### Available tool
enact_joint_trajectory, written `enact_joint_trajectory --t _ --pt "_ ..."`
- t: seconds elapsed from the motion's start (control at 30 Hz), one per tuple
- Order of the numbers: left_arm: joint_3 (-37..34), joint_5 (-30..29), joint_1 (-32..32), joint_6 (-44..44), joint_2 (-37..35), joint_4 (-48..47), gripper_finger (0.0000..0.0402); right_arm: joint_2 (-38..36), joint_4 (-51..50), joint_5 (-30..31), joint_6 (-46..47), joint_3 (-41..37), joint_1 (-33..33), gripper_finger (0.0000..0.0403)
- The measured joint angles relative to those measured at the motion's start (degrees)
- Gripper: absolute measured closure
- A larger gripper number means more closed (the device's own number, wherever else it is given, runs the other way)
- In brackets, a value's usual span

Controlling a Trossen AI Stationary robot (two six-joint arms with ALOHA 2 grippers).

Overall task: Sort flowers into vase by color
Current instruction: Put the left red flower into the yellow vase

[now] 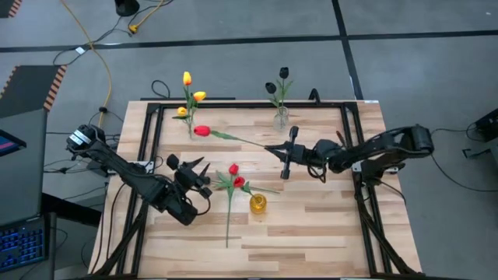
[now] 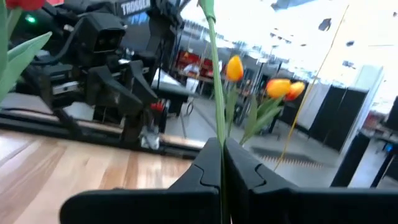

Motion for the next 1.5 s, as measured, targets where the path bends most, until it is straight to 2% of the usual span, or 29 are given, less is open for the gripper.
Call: enact_joint_trajectory --t 0.17,0.27,0.43,0.63,0.83,0.97,1.07,1.27,1.5 --pt "-0.5 -2.0 0.0 4.5 0.0 6.7 0.0301 4.5 8.9 -0.1 -1.7 0.0 -0.5 0.0376" --pt "-0.5 -1.7 0.8 7.6 0.0 10.9 0.0311 6.3 9.8 -0.1 -1.7 0.6 -0.7 0.0373" --pt "-0.5 3.9 3.5 15.9 0.0 19.7 0.0319 8.5 10.0 -0.1 -1.8 2.6 -0.7 0.0374" --pt "-0.5 13.5 7.8 37.2 0.0 35.4 0.0319 9.4 9.8 -3.5 -1.9 4.3 -1.6 0.0374" --pt "-0.5 26.8 11.4 61.4 -0.1 54.2 0.0319 9.4 10.0 -4.6 -1.9 4.9 -2.3 0.0374" --pt "-0.4 30.9 12.4 72.9 -2.7 61.4 0.0320 9.4 10.0 -4.6 -1.9 4.9 -2.3 0.0372" --pt "-0.5 30.9 12.4 75.4 -6.0 60.8 0.0320 9.4 10.3 -4.6 -1.9 4.9 -2.3 0.0369" --pt "-0.4 31.0 12.4 74.8 -12.8 56.2 0.0320 9.4 11.9 -4.6 -1.9 4.9 -2.3 0.0373" --pt "-0.4 31.4 13.0 73.3 -14.6 55.7 0.0315 9.4 11.7 -4.6 -1.9 6.0 -2.3 0.0371"
